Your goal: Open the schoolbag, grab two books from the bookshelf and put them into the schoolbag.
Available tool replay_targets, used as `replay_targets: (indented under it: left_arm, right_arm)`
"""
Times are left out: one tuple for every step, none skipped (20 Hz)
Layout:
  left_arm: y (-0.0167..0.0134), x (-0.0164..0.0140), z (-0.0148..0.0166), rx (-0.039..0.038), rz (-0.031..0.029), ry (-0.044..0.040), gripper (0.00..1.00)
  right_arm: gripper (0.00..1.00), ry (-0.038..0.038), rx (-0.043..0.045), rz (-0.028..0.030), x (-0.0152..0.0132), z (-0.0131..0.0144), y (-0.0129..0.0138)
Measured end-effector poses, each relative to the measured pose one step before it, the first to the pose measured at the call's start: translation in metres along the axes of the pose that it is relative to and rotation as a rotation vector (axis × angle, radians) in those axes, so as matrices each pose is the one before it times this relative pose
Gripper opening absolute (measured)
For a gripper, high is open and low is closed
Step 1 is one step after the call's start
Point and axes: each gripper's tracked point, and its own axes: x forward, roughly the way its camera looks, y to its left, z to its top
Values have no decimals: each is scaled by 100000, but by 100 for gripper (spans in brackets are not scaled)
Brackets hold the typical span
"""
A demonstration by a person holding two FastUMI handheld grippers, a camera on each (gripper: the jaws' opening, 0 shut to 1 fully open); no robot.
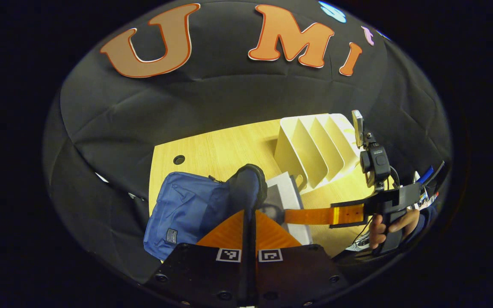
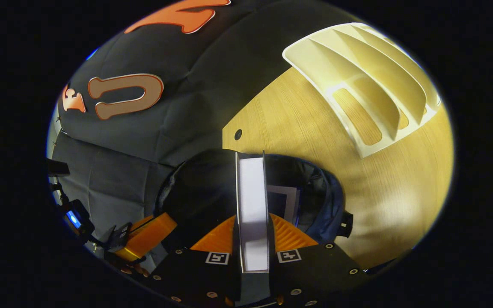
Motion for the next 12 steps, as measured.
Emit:
replay_targets:
  left_arm:
    - [-261,65,154,510,-268,-418,1]
    - [-226,-140,-48,297,-324,106,1]
    - [-87,86,127,369,-320,-75,1]
    - [-332,107,-63,290,-410,481,1]
    - [-210,-94,46,816,-319,47,1]
    - [-80,98,25,1180,-344,34,0]
    - [-185,-34,105,1240,-213,-79,1]
    - [-188,134,206,1550,-346,124,1]
    - [-347,-84,105,1288,-338,17,1]
    - [-516,-84,359,992,-467,-85,1]
    - [-404,74,294,755,-478,144,1]
    - [-262,-155,203,610,-162,229,1]
  right_arm:
    - [26,-466,457,318,305,40,65]
    - [26,-134,452,409,263,-114,287]
    - [26,185,-116,431,49,-239,-106]
    - [26,-934,270,442,153,69,83]
    - [26,510,-367,478,176,-176,-26]
    - [26,-273,135,713,34,91,120]
    - [26,603,-218,584,-207,-5,-124]
    - [26,-409,105,655,-415,267,94]
    - [26,873,-501,490,25,-145,-87]
    - [26,502,-174,542,116,-87,96]
    - [26,333,73,425,82,-6,-59]
    - [26,496,-143,600,167,-97,88]
